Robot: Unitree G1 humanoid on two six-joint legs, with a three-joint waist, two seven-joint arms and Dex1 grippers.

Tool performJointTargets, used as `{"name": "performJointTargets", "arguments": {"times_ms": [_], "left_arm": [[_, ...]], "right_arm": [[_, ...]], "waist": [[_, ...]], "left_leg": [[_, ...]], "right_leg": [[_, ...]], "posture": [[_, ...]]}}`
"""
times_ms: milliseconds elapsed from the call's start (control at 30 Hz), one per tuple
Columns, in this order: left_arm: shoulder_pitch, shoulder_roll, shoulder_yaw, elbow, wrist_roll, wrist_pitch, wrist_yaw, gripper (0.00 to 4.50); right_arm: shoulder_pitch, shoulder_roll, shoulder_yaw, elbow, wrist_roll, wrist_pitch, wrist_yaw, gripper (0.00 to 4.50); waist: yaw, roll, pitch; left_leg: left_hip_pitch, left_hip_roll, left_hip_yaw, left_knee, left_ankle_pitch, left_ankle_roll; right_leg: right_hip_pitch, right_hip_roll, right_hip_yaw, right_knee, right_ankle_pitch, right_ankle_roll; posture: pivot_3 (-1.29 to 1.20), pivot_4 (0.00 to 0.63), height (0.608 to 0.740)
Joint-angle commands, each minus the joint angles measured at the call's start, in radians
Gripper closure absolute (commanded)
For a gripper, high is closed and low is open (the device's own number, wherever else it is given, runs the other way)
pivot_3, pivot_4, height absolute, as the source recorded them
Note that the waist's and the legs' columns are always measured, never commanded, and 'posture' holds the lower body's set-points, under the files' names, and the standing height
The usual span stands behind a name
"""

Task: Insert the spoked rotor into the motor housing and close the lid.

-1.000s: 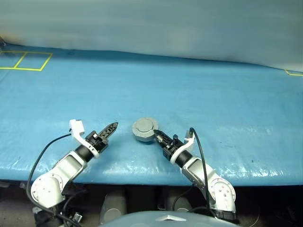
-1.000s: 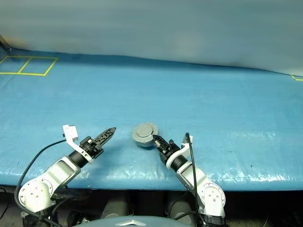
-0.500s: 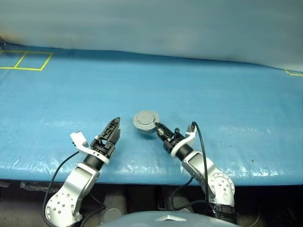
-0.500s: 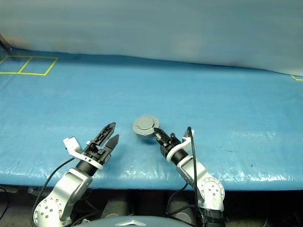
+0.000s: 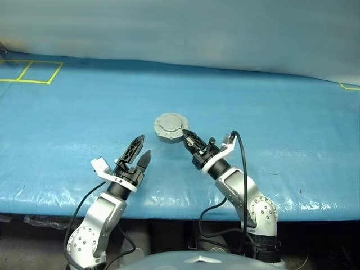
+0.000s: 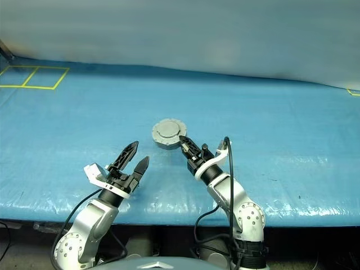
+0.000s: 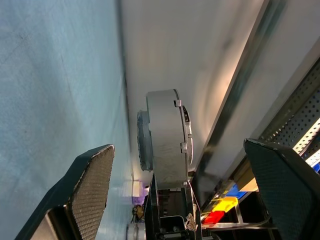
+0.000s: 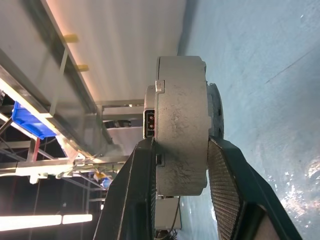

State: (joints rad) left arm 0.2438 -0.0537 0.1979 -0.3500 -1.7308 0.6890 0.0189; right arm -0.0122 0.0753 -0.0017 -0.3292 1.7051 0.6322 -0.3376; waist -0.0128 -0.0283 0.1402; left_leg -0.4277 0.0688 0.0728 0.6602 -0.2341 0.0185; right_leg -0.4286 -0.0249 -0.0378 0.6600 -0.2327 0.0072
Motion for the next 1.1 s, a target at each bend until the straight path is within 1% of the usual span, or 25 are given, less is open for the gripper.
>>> {"name": "performJointTargets", "arguments": {"times_ms": [33, 400, 733, 933, 1033, 1100], "left_arm": [[-0.023, 0.004, -0.011, 0.017, -0.02, -0.005, -0.054, 0.0], [-0.052, 0.034, -0.034, 0.047, -0.018, 0.014, -0.097, 0.0], [-0.085, 0.063, -0.073, 0.095, -0.022, 0.035, 0.006, 0.0], [-0.084, 0.069, -0.08, 0.091, -0.016, 0.036, 0.044, 0.0], [-0.08, 0.064, -0.078, 0.086, -0.014, 0.025, 0.065, 0.59], [-0.081, 0.061, -0.077, 0.082, -0.012, 0.023, 0.061, 1.25]], "right_arm": [[-0.001, 0.029, 0.039, -0.095, 0.064, -0.005, 0.005, 3.41], [0.048, -0.015, 0.098, -0.102, 0.086, 0.019, -0.011, 3.41], [0.059, -0.067, 0.146, -0.117, 0.103, 0.048, 0.003, 3.41], [0.065, -0.072, 0.152, -0.123, 0.089, 0.045, 0.017, 3.41], [0.069, -0.083, 0.151, -0.129, 0.031, 0.043, 0.034, 3.41], [0.072, -0.098, 0.15, -0.132, -0.026, 0.043, 0.06, 3.41]], "waist": [[0.0, 0.0, 0.0], [0.0, 0.0, 0.0], [0.001, 0.0, 0.0], [0.001, 0.0, 0.0], [0.001, 0.0, 0.0], [0.001, 0.0, 0.0]], "left_leg": [[0.0, 0.0, 0.0, 0.0, 0.0, 0.0], [-0.001, 0.0, -0.001, 0.001, 0.0, 0.0], [-0.001, -0.001, -0.001, 0.001, 0.0, 0.0], [-0.001, 0.0, -0.001, 0.001, 0.0, 0.0], [-0.001, -0.001, -0.001, 0.002, 0.0, 0.0], [-0.001, -0.001, -0.001, 0.002, 0.0, 0.001]], "right_leg": [[0.0, 0.0, 0.0, 0.0, 0.0, 0.0], [0.0, 0.0, 0.0, 0.0, 0.0, 0.0], [0.0, 0.0, 0.0, 0.0, 0.0, 0.001], [0.0, 0.0, 0.0, 0.0, 0.001, 0.001], [0.001, -0.001, 0.0, 0.0, 0.001, 0.001], [0.001, -0.001, 0.0, 0.0, 0.001, 0.001]], "posture": [[0.0, 0.15, 0.74], [0.0, 0.15, 0.74], [0.0, 0.15, 0.74], [0.0, 0.15, 0.74], [0.0, 0.15, 0.74], [0.0, 0.15, 0.74]]}}
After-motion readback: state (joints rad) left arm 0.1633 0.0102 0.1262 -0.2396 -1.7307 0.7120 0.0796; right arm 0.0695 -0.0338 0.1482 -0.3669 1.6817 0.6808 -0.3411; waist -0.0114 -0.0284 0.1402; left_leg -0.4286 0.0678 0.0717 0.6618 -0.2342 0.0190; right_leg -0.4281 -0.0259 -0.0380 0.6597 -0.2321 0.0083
